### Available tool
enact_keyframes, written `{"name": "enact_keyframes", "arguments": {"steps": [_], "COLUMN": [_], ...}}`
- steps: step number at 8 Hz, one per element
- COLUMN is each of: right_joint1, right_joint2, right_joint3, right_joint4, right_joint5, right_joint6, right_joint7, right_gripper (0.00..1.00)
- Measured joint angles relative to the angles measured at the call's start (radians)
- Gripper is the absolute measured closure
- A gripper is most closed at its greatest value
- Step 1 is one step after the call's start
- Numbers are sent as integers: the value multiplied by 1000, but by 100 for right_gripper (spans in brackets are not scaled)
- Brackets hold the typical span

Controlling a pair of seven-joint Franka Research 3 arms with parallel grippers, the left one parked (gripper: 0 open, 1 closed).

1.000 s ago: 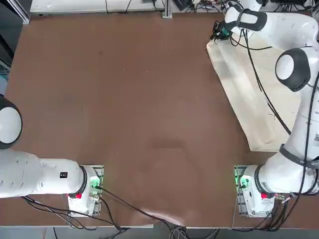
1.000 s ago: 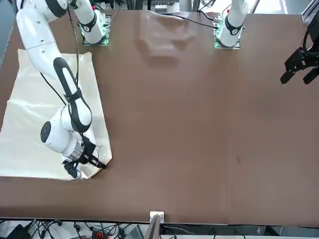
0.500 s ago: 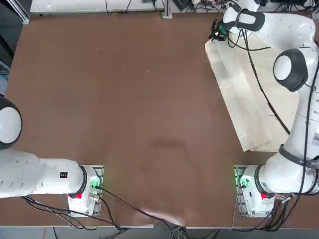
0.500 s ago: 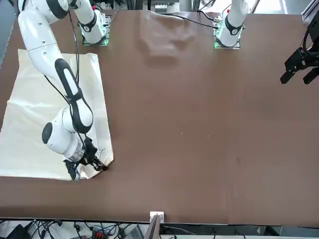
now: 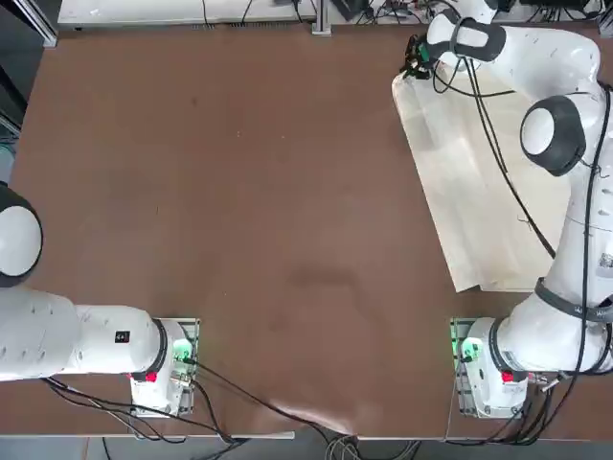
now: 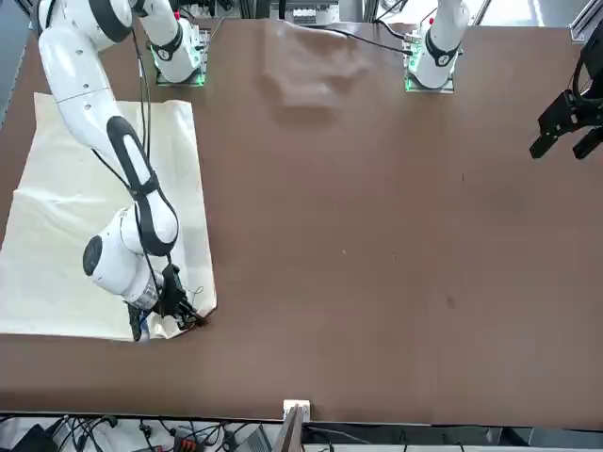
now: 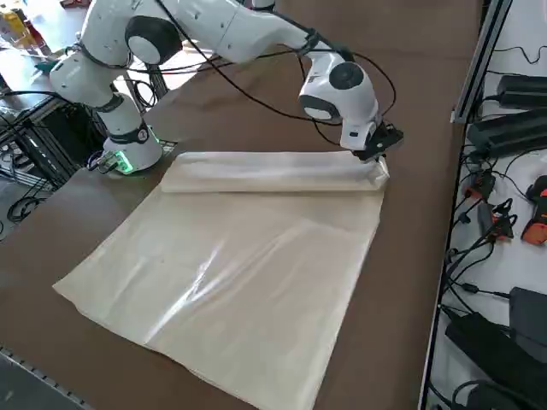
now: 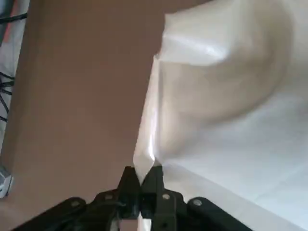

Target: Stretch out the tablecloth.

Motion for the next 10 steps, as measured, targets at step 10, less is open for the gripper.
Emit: {"name": "enact_keyframes", "arguments": {"steps": [10], "right_joint1": [32], "right_joint2": [68], "right_joint3": [0], "right_joint4": [143], "right_joint5": [2], "right_joint6": [-69], "right_joint7": [273], "right_gripper": [95]}}
